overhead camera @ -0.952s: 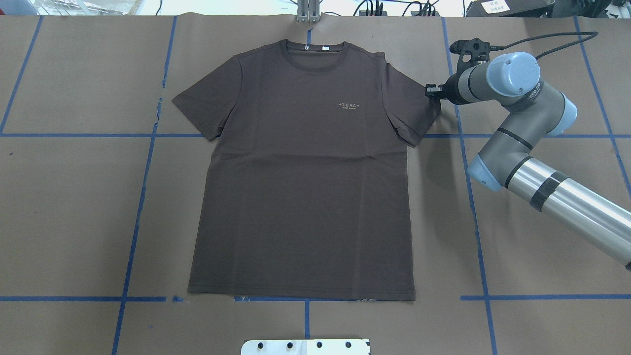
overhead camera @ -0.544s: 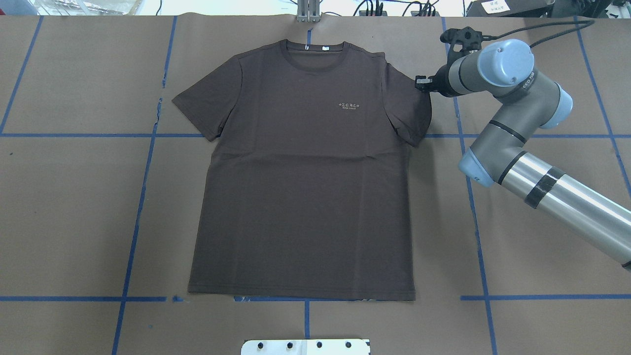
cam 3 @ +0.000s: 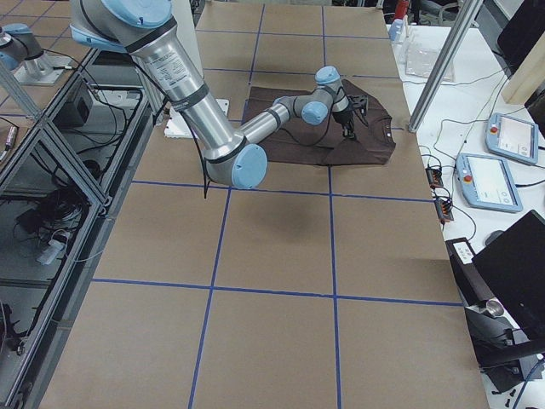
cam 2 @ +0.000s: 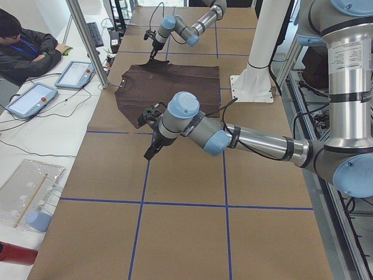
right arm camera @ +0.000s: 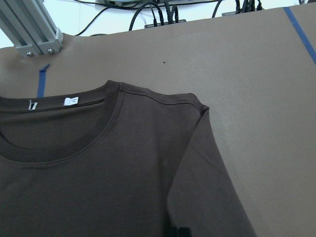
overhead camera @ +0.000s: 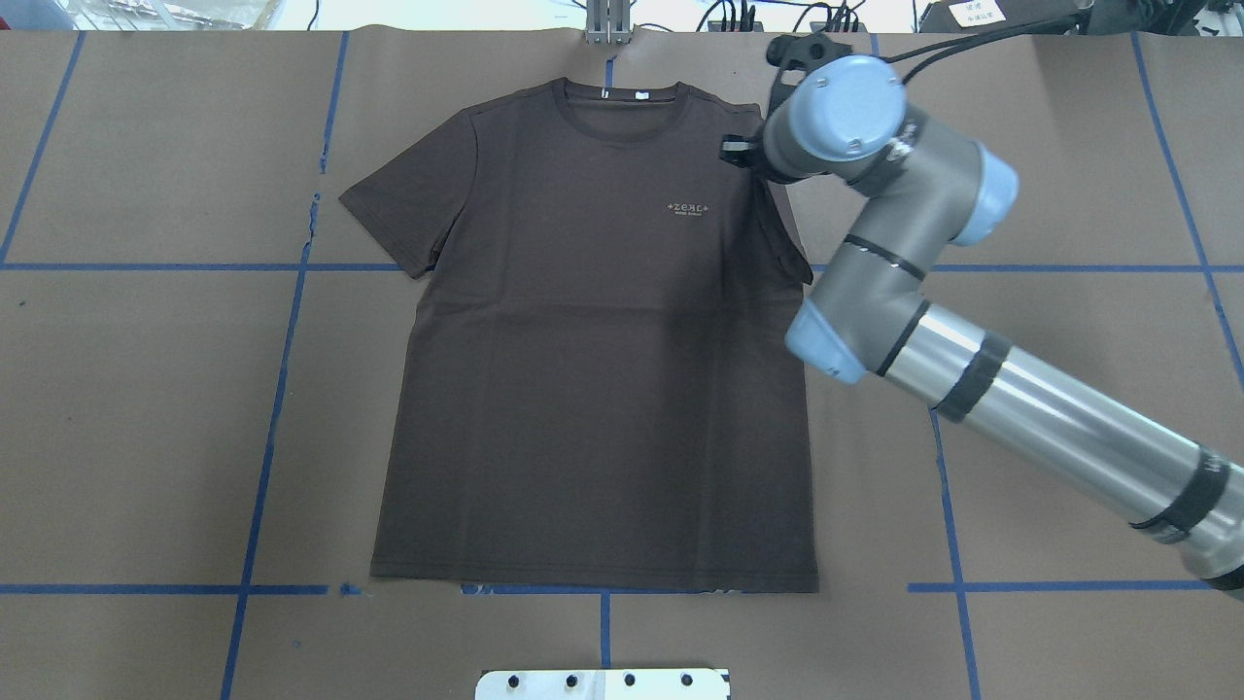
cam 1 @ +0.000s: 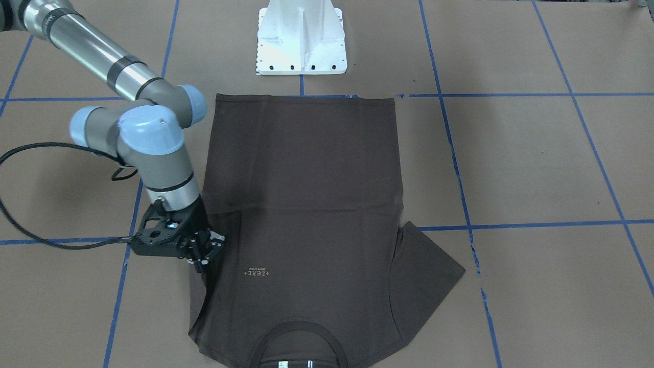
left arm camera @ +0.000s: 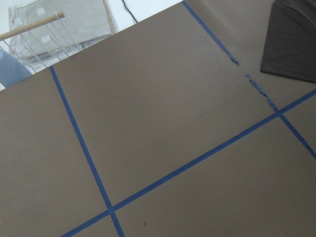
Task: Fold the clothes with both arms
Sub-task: 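Fold the sleeve nearest the right gripper inward over the shirt body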
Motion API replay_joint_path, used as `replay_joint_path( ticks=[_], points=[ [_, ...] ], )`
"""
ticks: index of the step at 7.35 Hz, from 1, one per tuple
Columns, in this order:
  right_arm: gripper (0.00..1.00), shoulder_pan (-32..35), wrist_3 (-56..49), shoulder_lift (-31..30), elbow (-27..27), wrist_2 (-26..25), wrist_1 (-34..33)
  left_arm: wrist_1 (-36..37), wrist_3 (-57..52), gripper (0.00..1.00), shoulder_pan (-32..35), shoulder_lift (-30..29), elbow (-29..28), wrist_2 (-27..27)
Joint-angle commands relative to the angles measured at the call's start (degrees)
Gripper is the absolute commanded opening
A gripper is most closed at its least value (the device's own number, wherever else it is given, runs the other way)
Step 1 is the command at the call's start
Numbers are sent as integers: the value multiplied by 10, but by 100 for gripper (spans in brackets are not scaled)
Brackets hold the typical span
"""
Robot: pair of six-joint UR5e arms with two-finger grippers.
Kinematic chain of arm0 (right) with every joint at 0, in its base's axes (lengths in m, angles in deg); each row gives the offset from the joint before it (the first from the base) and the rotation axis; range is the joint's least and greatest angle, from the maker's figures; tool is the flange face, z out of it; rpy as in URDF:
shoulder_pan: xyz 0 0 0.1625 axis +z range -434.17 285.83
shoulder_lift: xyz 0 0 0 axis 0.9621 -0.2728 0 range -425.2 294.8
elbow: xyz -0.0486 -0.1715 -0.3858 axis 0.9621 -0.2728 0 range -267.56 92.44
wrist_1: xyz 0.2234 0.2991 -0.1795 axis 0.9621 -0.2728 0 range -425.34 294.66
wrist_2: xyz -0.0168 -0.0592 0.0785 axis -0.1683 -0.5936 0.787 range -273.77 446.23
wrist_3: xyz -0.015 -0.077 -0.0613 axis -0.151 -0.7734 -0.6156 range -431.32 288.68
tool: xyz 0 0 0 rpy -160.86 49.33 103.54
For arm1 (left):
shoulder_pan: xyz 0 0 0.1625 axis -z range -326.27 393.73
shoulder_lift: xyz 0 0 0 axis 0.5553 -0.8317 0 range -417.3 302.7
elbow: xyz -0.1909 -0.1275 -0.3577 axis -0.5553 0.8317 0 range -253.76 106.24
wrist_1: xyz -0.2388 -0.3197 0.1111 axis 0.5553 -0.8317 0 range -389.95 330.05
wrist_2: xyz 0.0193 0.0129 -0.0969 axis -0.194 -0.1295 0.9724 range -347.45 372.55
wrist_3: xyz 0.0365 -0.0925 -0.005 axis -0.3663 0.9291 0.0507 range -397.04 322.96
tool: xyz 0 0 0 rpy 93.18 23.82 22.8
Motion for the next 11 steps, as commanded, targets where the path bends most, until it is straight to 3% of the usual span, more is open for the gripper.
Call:
replay_joint_path(
  ticks=[1, 5, 6, 8, 10, 11],
  points=[
    [0, -13, 25, 57, -69, -29, -10, 0, 1, 100, 0, 0, 0, 0],
    [0, -13, 27, 71, -131, -64, -4, 1, 3, 100, 0, -1, 0, 0],
    [99, -13, 20, 74, -130, -64, -5, 1, 5, 100, 0, -2, -1, 2],
    [100, 7, -16, 85, -123, -37, -5, 1, 8, 100, 0, -8, -3, 3],
    [100, 60, -86, 88, -104, 106, -12, -13, 7, 100, -1, -31, -1, 1],
    [100, 90, -133, 75, -91, 176, -13, -65, 16, 100, -9, -36, -3, 2]
  ],
)
